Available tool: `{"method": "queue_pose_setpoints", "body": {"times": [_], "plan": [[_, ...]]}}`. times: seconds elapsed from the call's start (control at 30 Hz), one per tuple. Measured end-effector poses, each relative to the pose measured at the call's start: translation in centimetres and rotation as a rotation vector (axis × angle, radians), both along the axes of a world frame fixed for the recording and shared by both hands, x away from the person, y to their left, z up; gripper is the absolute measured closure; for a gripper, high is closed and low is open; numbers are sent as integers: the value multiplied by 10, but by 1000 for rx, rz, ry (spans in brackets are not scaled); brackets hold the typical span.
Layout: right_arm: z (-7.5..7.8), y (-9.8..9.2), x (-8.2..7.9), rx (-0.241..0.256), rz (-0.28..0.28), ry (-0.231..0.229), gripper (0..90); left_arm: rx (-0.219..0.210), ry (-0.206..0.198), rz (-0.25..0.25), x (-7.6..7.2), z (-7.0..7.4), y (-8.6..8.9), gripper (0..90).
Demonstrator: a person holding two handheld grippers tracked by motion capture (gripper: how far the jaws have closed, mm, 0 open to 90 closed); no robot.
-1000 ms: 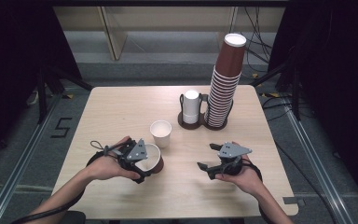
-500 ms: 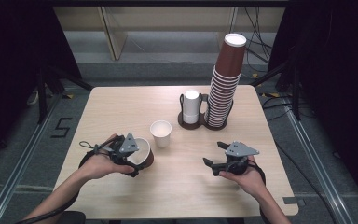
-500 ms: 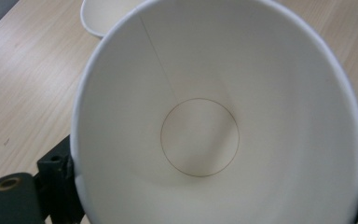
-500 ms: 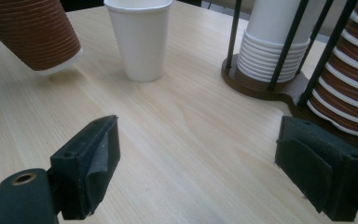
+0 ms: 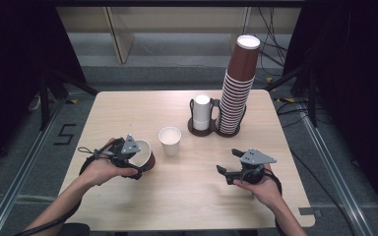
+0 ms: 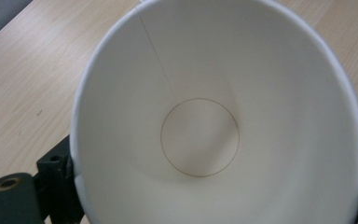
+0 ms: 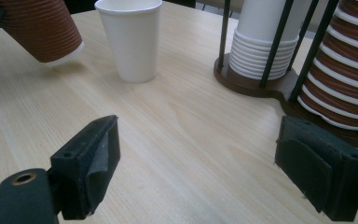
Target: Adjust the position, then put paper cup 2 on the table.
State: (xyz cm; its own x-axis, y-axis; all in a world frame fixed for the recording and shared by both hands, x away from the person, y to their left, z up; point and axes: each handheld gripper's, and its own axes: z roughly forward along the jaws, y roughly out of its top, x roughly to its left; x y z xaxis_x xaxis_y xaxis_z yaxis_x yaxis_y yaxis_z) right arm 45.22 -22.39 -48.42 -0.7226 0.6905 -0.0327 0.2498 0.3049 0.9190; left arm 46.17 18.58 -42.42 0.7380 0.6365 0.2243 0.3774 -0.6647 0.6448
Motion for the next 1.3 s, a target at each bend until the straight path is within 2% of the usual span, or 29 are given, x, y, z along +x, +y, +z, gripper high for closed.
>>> {"method": "queue_pose_setpoints", "body": {"times": [0.03, 0.13, 0.17, 0.2, 0.27, 0.3, 0.37, 0.4, 0.47, 0.63, 0.67, 0.7, 0.73, 0.77, 0.83, 0.87, 0.9, 0.97, 1.0, 1.13, 1.2, 1.27, 1.3], "plan": [[0, 1, -1, 12, -1, 24, 149, 4, 4, 4, 1, 0, 1, 105], [0, -1, 0, 5, -7, -4, 149, 8, 3, 19, 3, 0, 3, 105], [1, 0, -1, 13, -7, 7, 149, 6, 7, 29, 3, 0, 4, 105], [0, 0, 0, 21, -12, -8, 149, -4, 5, 44, 4, 0, 5, 105], [1, -1, 0, 24, -21, -1, 149, -10, 2, 61, 6, 0, 6, 106], [1, -1, -1, 33, -22, 22, 149, -10, 4, 67, 7, 1, 7, 106], [1, -2, 0, 37, -29, 15, 149, -17, 5, 81, 9, 1, 6, 105], [1, -3, 1, 27, -25, -3, 149, -16, 0, 83, 11, 2, 7, 106], [1, -4, 1, 27, -27, 9, 149, -24, 6, 100, 14, 1, 6, 105], [0, -8, 1, 19, -42, 2, 148, -30, 19, 130, 21, -2, 5, 105], [-1, -8, 2, 29, -46, -12, 148, -31, 19, 133, 22, -2, 5, 105], [0, -8, 0, 29, -48, 15, 148, -31, 18, 132, 22, -2, 5, 105], [0, -9, 1, 28, -52, 3, 148, -11, 24, 126, 23, -1, 5, 105], [0, -9, 2, 20, -54, -15, 148, -13, 25, 128, 25, -2, 4, 105], [1, -7, 1, 39, -70, 13, 148, -13, 27, 129, 27, -3, 3, 104], [1, -7, 3, 28, -61, -13, 148, -13, 30, 132, 28, -4, 1, 104], [1, -6, 3, 36, -68, -15, 148, -9, 31, 131, 29, -5, 1, 103], [3, -5, 0, 42, -68, 34, 148, -2, 34, 128, 30, -5, 0, 103], [3, -7, 2, 15, -60, -22, 148, 1, 33, 128, 31, -5, -1, 103], [2, -7, 1, 22, -57, -5, 148, 11, 38, 119, 33, -5, -4, 103], [2, -7, 1, 23, -53, -8, 148, 19, 42, 133, 35, -5, -6, 102], [2, -6, 0, 30, -59, 6, 148, 28, 54, 134, 38, -6, -7, 102], [2, -6, 0, 32, -61, -4, 148, 25, 64, 135, 39, -7, -8, 102]]}}
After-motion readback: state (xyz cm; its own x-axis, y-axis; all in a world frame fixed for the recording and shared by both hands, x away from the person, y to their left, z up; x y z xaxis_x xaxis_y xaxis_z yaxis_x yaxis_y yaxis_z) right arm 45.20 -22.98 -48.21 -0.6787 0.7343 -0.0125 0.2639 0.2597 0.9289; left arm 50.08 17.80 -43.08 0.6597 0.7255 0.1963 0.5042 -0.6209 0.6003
